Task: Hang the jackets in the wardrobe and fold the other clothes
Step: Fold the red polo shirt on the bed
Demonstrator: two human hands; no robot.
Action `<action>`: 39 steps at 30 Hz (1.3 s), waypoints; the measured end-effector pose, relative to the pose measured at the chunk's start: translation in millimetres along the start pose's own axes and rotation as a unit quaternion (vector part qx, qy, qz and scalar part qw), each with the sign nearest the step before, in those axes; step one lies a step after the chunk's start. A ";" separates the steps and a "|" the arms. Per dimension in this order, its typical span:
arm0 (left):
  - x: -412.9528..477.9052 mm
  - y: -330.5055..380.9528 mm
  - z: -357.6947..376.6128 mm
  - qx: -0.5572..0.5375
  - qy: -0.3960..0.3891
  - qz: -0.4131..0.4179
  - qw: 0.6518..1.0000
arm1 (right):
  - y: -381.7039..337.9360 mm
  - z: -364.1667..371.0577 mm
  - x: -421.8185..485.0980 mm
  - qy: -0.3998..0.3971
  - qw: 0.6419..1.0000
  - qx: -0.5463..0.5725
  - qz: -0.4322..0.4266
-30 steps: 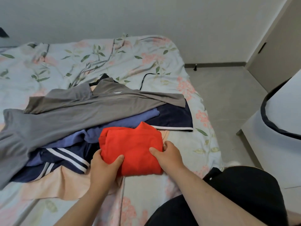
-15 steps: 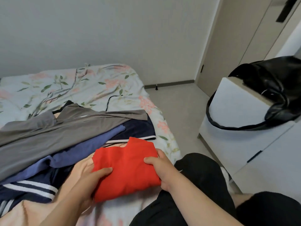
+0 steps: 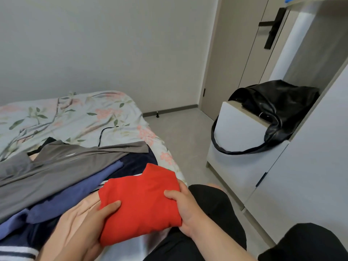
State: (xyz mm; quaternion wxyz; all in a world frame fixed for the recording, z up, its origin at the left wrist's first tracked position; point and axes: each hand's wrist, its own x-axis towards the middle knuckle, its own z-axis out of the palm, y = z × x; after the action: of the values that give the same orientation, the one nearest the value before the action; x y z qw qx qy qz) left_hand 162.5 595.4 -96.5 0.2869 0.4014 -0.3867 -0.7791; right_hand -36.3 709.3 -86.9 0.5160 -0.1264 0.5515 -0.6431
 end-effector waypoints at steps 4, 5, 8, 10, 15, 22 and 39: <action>5.5 3.6 17.1 0.004 -0.023 -0.003 1.000 | -9.4 -12.0 -10.4 0.000 0.999 0.033 -0.024; 7.2 4.2 22.5 0.005 -0.030 -0.002 1.000 | -12.6 -16.7 -13.0 -0.001 0.999 0.041 -0.030; 10.6 5.8 42.7 0.014 -0.051 -0.006 0.999 | -24.4 -33.8 -21.4 -0.001 0.997 0.055 -0.044; 12.3 5.6 60.9 0.020 -0.068 -0.010 0.997 | -34.1 -48.6 -28.2 0.007 0.997 0.066 -0.047; 17.2 1.7 128.4 0.042 -0.114 0.004 0.993 | -57.8 -100.5 -47.5 0.060 0.990 0.099 -0.085; 43.4 -25.4 233.1 0.071 -0.178 -0.022 0.981 | -88.2 -184.8 -67.7 0.147 0.968 0.118 -0.167; 89.2 -116.6 439.9 0.162 -0.371 -0.140 0.904 | -122.9 -333.9 -123.1 0.409 0.864 0.150 -0.252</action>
State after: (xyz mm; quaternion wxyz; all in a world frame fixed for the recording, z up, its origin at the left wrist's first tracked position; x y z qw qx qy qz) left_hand -272.0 754.1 -63.1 -0.0582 0.1737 -0.5259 -0.8306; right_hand -291.4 984.1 -53.7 0.0766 0.0920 0.5595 -0.8201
